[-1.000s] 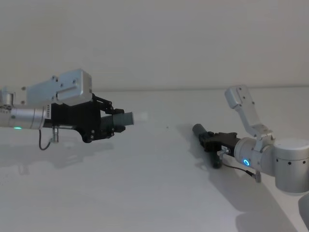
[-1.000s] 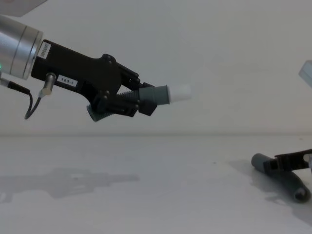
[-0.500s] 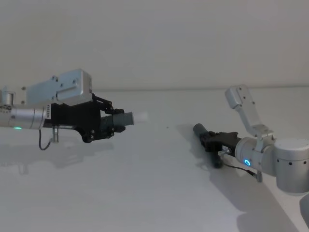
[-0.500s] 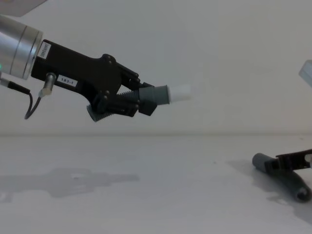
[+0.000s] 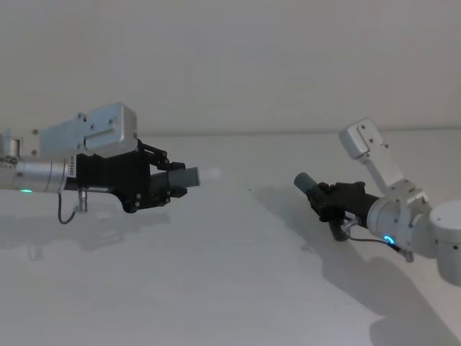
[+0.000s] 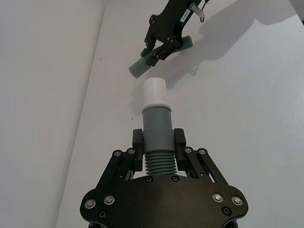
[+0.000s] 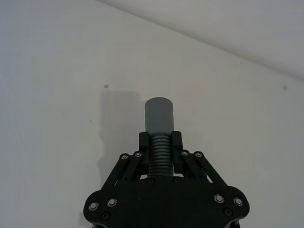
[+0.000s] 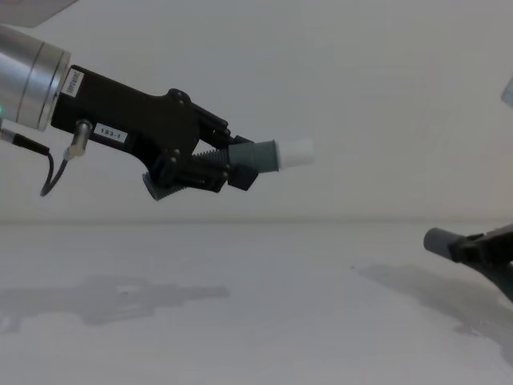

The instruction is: Use both hands to pick up one end of the pipe from the table, align the ends, and insert them.

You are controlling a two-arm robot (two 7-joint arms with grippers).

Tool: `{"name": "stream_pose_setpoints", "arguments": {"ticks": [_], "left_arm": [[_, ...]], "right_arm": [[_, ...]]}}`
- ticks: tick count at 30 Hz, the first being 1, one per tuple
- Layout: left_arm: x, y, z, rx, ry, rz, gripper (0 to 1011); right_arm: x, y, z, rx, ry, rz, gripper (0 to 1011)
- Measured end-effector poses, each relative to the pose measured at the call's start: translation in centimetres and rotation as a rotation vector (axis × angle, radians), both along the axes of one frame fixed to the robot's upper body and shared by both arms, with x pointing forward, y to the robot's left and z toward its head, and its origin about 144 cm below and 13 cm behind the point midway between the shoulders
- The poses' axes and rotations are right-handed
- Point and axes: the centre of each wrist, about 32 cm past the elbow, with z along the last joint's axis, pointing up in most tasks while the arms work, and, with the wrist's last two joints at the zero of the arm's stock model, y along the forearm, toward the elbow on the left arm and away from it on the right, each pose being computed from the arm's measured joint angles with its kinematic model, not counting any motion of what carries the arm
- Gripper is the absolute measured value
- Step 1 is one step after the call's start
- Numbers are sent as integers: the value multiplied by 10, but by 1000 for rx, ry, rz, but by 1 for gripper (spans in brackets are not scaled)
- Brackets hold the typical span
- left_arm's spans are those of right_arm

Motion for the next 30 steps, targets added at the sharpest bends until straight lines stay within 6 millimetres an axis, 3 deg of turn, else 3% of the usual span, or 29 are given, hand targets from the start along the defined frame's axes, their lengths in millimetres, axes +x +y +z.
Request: {"name": "stream_pose_setpoints", "arguments": {"ticks": [30], "left_arm": [[0,0,0,0,0,0,344]], "right_arm": [[-7,-49,52,-269,-238,436,244]]}}
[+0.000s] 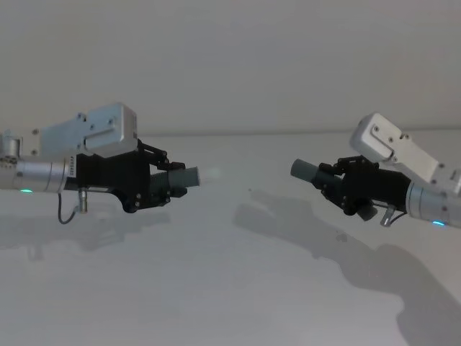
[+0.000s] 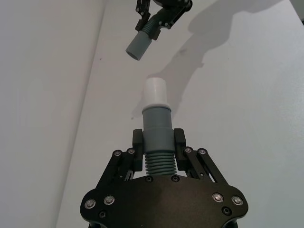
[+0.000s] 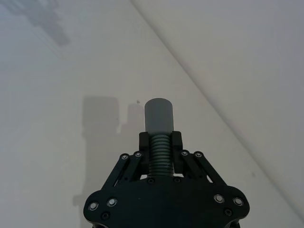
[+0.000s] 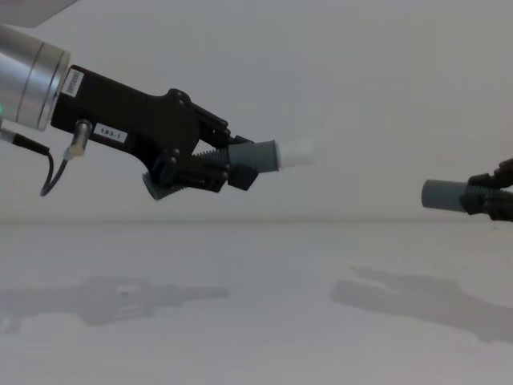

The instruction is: Use both hands to pick up one end of the pipe from the table, align the ends, and insert them.

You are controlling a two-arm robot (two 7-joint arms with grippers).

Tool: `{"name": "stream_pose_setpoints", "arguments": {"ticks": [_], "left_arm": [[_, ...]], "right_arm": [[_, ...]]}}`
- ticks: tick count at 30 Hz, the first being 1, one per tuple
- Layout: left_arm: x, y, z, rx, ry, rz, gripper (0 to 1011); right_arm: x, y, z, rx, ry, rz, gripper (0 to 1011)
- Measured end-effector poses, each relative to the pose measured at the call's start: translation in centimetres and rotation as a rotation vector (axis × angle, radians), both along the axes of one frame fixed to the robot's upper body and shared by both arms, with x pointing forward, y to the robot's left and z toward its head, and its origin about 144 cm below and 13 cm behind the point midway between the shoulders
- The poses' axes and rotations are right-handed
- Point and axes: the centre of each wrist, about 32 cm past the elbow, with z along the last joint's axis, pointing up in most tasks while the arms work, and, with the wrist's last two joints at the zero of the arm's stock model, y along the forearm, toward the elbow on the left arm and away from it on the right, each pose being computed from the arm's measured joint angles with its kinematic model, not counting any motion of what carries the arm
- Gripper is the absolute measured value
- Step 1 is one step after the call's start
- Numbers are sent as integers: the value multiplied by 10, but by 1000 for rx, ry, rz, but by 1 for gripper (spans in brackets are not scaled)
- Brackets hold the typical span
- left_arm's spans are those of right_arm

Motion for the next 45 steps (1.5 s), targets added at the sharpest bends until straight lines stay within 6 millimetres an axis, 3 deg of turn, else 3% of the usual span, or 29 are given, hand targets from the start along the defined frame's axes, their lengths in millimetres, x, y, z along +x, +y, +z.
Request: {"name": "stream_pose_setpoints", "arguments": {"ticks": [15,23,45], "left_arm": [[0,0,0,0,0,0,344],[0,0,0,0,0,0,344],[0,0,0,0,0,0,344]], "right_arm": [[16,-12,23,-67,-8,156,244],[25,-10,37,-95,-26,218,244],[35,7,47,-132,5,306,244]]}}
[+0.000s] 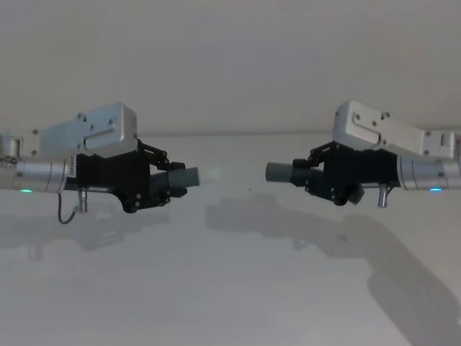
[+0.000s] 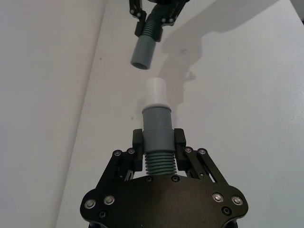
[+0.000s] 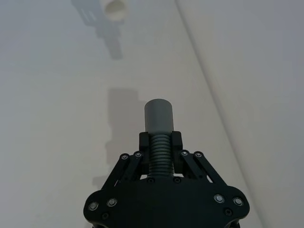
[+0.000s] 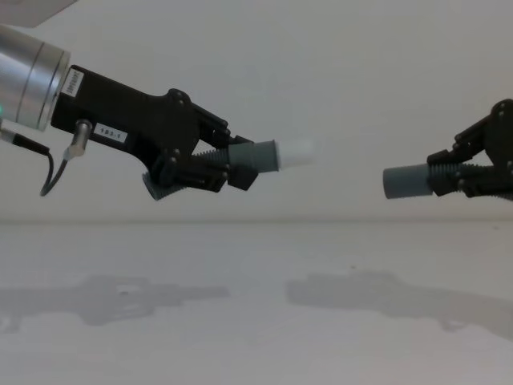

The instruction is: Use both hands to pick up one end of the pipe from the table, align the ends, and insert them.

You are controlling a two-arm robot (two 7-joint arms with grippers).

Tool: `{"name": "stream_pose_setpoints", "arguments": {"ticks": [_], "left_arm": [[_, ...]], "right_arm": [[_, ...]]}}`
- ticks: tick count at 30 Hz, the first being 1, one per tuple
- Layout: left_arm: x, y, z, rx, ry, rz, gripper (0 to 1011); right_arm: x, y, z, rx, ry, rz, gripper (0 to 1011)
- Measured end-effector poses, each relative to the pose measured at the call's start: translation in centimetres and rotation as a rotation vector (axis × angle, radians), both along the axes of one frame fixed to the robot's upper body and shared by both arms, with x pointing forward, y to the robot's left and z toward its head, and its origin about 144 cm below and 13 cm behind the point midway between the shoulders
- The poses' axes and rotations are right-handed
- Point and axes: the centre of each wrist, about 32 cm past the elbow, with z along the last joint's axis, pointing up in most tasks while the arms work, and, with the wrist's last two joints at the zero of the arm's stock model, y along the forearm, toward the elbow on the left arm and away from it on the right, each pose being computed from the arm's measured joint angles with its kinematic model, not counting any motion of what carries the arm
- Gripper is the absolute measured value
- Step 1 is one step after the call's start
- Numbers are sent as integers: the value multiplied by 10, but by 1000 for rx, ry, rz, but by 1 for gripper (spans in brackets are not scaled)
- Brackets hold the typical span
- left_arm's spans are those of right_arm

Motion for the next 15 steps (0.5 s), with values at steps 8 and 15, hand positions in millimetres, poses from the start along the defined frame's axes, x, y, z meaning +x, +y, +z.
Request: {"name": "stream_pose_setpoints", "arguments": {"ticks": [8,15], "left_arm": [[0,0,0,0,0,0,344],[0,0,0,0,0,0,344]], "right_arm": [[-6,1,-2,14,16,24,244],[-10,4,0,39,10,49,242]]}}
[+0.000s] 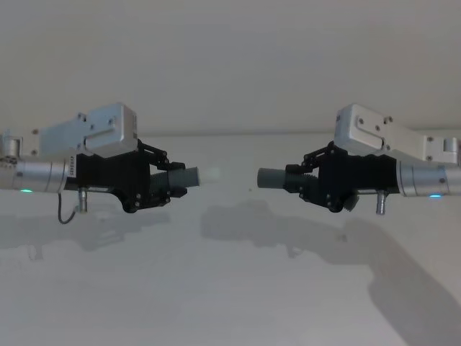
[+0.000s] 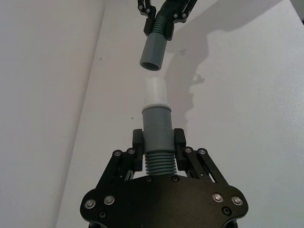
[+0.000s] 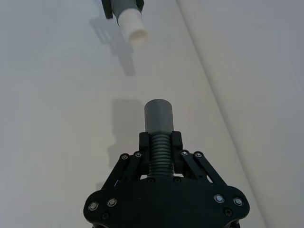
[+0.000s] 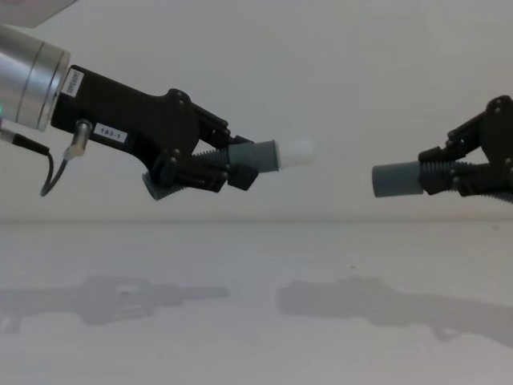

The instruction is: Use both hands to pick up one end of the pipe from the table, align the ends, and insert them.

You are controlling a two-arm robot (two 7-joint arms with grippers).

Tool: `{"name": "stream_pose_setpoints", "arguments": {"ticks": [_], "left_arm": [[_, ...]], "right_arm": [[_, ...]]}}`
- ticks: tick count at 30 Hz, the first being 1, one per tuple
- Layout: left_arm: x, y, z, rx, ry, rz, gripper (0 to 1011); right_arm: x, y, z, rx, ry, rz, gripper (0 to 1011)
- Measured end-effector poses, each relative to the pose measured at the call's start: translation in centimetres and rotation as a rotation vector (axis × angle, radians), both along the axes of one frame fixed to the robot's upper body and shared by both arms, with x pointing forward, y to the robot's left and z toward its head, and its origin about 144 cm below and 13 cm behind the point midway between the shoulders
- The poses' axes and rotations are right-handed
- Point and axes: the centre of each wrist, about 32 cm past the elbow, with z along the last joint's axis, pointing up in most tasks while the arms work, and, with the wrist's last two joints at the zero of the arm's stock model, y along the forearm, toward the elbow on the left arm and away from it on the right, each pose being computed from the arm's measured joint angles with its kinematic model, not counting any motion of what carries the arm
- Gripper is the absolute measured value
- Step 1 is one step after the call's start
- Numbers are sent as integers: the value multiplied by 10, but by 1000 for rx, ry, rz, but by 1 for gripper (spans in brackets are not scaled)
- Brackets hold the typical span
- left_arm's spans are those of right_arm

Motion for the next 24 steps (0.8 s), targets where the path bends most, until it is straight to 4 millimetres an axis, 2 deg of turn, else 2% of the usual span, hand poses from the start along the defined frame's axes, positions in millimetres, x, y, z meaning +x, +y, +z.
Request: {"name": "stream_pose_setpoints", "arguments": {"ticks": [24], "left_arm": [[0,0,0,0,0,0,344]], "right_arm": [[5,14,5,30,-17,82,244]]}}
